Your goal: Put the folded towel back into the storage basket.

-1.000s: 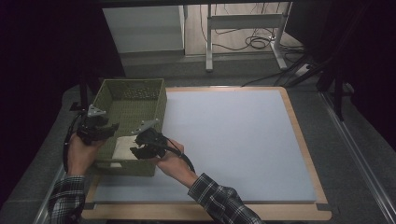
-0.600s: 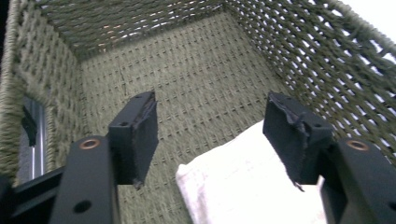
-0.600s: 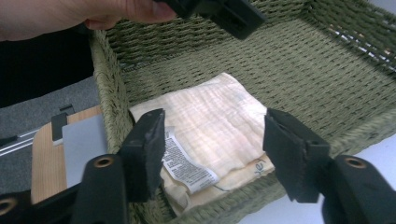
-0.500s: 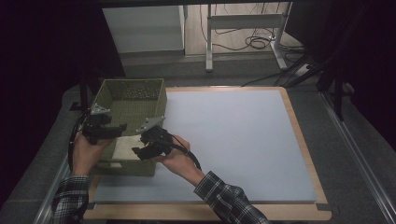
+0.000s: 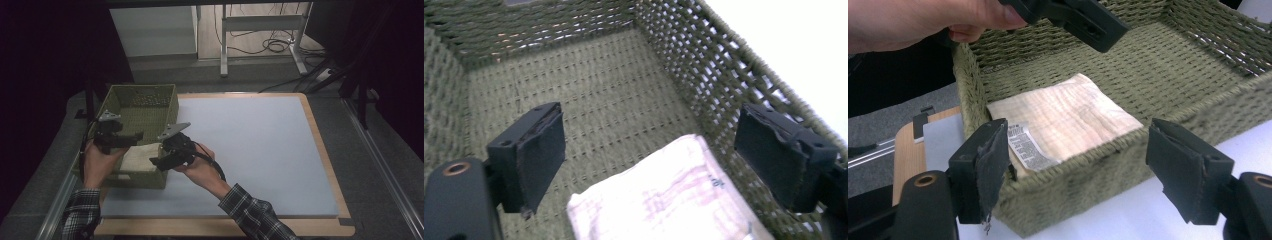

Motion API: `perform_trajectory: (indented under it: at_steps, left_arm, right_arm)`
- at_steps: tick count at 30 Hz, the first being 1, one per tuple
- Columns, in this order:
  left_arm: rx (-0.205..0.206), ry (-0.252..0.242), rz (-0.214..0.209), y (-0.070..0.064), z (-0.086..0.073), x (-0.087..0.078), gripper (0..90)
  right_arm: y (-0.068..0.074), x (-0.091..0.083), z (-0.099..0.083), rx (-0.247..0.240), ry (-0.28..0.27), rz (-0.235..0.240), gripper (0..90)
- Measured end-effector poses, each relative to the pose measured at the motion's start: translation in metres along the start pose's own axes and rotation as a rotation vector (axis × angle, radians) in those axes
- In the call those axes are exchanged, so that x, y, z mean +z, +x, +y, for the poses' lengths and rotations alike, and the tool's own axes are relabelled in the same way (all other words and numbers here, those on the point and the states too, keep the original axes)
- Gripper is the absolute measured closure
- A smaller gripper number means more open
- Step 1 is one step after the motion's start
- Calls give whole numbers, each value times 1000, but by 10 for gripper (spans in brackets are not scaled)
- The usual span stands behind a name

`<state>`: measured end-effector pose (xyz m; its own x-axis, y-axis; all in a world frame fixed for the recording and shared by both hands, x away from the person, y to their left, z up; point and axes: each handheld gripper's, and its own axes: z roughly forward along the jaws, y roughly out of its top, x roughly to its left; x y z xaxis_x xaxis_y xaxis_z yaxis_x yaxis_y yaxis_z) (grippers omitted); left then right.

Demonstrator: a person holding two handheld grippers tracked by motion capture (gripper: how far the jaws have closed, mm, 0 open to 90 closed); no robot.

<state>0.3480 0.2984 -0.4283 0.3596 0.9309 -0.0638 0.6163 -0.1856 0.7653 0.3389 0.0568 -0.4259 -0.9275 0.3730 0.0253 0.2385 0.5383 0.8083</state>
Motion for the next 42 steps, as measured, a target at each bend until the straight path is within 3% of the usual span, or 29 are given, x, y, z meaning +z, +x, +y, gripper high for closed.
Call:
perform_trajectory:
  at_steps: [13, 26, 42]
  left_arm:
    - [19, -8, -59, -21, 10, 3, 47]
    - [20, -50, -108, -38, 22, 2, 18]
    - [64, -64, -143, -66, 37, 9, 7]
  right_arm:
    - [-12, -13, -17, -4, 12, 5, 181]
    - [-15, -24, -29, -15, 11, 38, 117]
    - [-28, -44, -49, -3, 36, 10, 107]
